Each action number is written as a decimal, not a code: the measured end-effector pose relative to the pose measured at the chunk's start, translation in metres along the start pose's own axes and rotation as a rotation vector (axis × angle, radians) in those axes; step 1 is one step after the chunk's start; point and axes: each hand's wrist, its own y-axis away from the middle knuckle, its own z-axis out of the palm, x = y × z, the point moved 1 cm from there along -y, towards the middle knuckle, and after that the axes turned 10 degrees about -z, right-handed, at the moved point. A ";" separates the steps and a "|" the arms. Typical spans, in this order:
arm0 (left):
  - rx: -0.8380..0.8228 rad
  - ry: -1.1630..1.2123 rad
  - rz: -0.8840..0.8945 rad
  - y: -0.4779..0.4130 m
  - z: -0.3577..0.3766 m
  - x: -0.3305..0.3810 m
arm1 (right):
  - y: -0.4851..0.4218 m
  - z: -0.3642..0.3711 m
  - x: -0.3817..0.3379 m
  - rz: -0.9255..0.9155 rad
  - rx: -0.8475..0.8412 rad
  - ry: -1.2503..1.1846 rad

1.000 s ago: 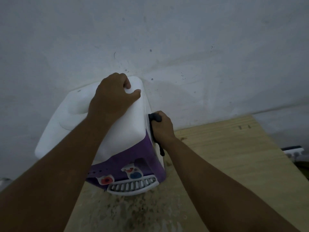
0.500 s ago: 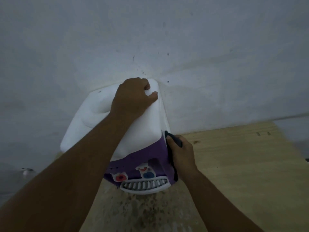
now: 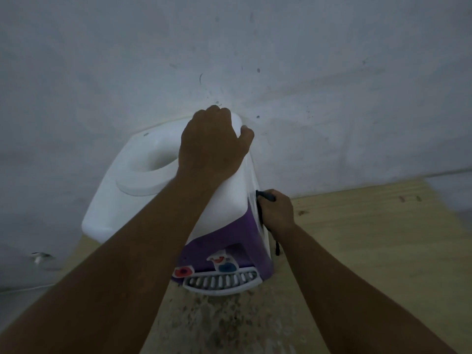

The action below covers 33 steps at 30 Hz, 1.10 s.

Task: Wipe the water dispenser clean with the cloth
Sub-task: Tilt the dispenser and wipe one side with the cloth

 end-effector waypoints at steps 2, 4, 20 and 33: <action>0.006 0.002 0.004 0.001 0.001 0.001 | 0.009 -0.002 0.008 -0.026 -0.009 0.056; 0.004 -0.009 0.003 0.000 0.001 0.001 | 0.020 -0.004 0.008 -0.105 -0.014 0.077; -0.017 -0.004 -0.015 0.000 0.000 0.000 | 0.025 -0.006 0.006 -0.244 0.026 0.195; -0.010 0.007 -0.029 0.000 -0.001 0.000 | -0.047 0.008 0.003 -0.195 -0.045 0.327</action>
